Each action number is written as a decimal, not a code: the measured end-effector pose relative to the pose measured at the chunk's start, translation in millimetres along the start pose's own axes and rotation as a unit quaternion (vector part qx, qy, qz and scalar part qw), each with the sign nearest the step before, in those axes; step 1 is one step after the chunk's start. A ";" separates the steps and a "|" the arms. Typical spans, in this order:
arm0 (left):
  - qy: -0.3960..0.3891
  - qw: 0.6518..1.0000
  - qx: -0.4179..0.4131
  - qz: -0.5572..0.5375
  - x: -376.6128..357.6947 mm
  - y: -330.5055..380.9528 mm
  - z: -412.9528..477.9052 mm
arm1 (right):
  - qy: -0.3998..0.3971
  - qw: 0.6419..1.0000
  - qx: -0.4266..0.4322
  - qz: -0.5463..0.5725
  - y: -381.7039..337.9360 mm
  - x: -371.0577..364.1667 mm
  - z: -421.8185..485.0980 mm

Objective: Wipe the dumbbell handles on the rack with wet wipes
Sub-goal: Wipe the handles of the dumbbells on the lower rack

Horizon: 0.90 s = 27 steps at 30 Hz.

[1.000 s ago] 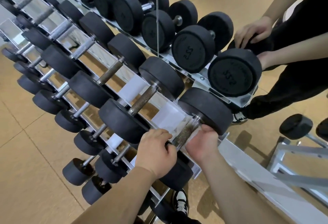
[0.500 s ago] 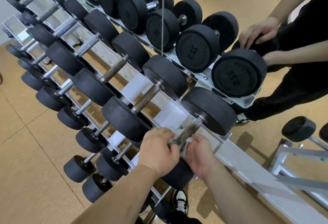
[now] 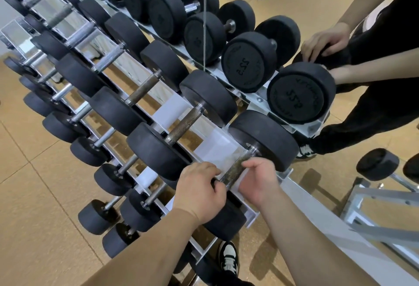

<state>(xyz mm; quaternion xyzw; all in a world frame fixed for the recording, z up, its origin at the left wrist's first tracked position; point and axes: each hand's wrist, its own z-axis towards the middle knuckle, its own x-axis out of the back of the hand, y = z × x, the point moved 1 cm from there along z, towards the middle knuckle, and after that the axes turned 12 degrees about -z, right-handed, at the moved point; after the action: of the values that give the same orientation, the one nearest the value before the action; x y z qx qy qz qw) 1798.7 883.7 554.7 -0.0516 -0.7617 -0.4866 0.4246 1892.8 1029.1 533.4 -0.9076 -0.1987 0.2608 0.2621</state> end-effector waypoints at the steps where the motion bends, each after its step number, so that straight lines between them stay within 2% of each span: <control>1: 0.000 1.000 0.000 -0.002 0.3 0.4 -0.1 | -0.005 1.000 0.010 0.025 -7.7 -1.0 1.6; 4: 0.001 1.000 -0.001 0.002 1.3 1.0 1.5 | -0.023 0.999 0.029 0.024 -0.2 -1.5 1.5; 7: 0.004 1.000 -0.002 0.007 0.6 -1.0 2.2 | -0.057 0.997 -0.020 -0.052 22.6 -14.4 -16.5; 10: 0.007 1.000 -0.003 0.001 -0.4 -0.9 0.3 | -0.073 0.996 -0.027 -0.039 12.9 -11.7 -13.1; 13: 0.007 1.000 -0.003 -0.004 0.3 0.8 0.6 | -0.034 0.999 0.020 0.004 -13.5 -3.4 1.3; 15: 0.010 1.000 -0.006 -0.003 1.2 1.5 0.5 | -0.028 0.999 0.029 -0.031 -9.6 -4.7 2.2; 19: 0.008 1.000 -0.002 0.006 0.4 -0.7 1.1 | -0.059 0.991 -0.058 -0.105 17.9 -18.4 -17.3; 21: 0.007 1.000 0.001 0.006 0.2 0.0 0.8 | -0.069 0.994 -0.049 -0.074 7.5 -16.2 -13.9; 24: 0.008 1.000 0.006 -0.005 0.0 1.1 0.3 | -0.016 1.000 -0.002 -0.001 -15.9 -8.2 -0.9; 27: 0.013 1.000 0.004 -0.008 0.4 0.5 0.4 | 0.010 1.000 0.004 -0.010 -4.0 -13.1 -0.8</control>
<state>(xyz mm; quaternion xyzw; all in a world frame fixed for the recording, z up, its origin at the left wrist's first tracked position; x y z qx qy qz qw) 1798.5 884.2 555.2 -0.0372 -0.7588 -0.4875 0.4303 1882.1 1025.5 541.2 -0.9072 -0.2039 0.2502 0.2699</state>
